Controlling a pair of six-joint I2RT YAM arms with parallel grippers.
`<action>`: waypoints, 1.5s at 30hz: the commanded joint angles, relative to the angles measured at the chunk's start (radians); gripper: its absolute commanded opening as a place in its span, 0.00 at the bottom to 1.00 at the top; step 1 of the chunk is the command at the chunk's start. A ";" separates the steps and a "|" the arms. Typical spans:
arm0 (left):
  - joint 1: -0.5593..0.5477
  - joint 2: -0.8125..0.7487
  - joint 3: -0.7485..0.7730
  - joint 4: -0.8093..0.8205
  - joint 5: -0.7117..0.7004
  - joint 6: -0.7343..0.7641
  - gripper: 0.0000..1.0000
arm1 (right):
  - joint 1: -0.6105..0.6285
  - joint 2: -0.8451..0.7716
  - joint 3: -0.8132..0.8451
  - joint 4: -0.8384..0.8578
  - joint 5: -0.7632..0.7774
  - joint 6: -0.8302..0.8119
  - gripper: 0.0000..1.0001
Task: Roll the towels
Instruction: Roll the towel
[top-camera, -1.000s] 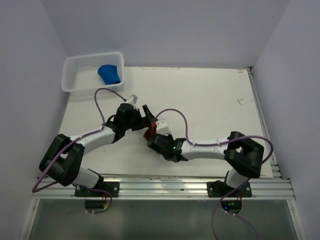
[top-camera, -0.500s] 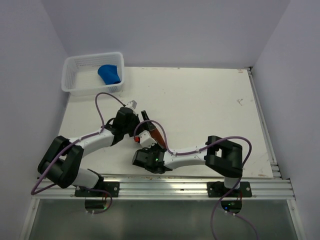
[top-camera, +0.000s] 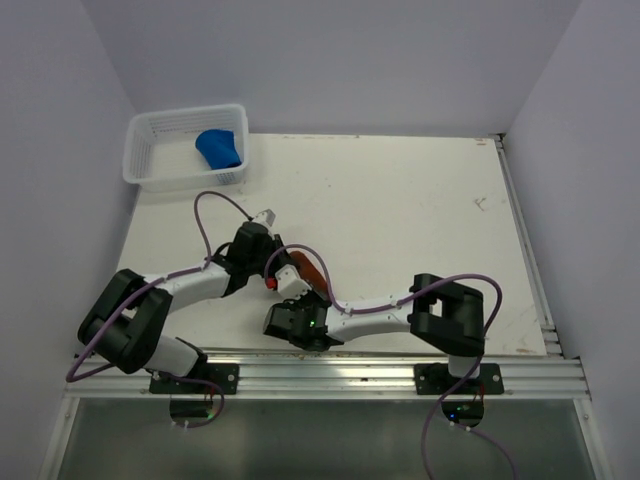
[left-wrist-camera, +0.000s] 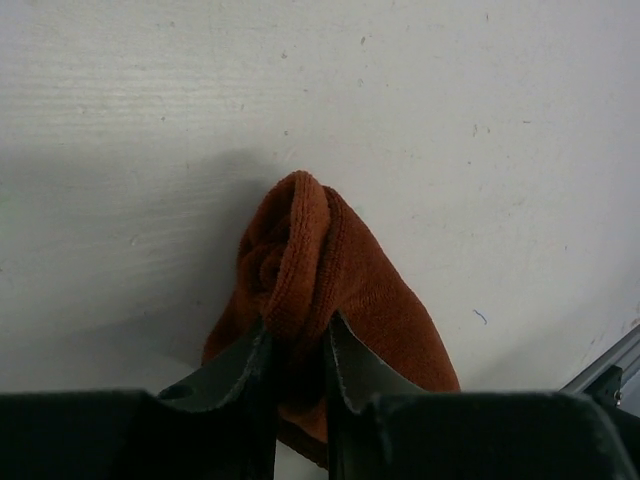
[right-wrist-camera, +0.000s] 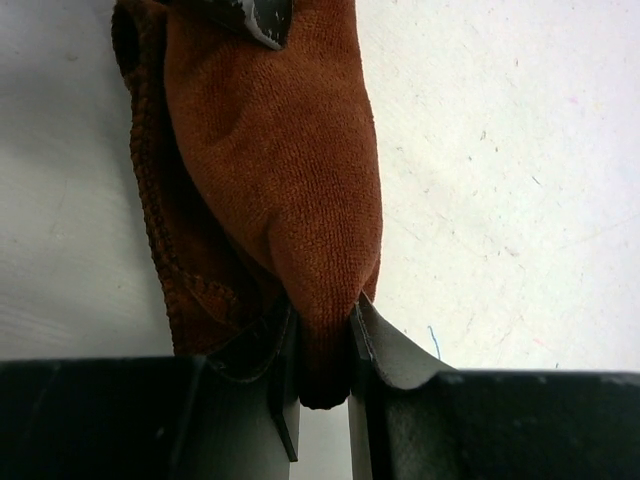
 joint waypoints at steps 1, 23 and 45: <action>-0.002 0.008 -0.024 0.039 -0.030 0.012 0.19 | 0.007 -0.041 0.010 -0.001 -0.029 0.011 0.22; -0.043 -0.053 -0.201 0.355 -0.052 -0.024 0.00 | -0.333 -0.544 -0.291 0.316 -0.684 0.239 0.73; -0.062 -0.099 -0.267 0.395 -0.110 -0.001 0.00 | -0.416 -0.314 -0.432 0.568 -1.000 0.327 0.57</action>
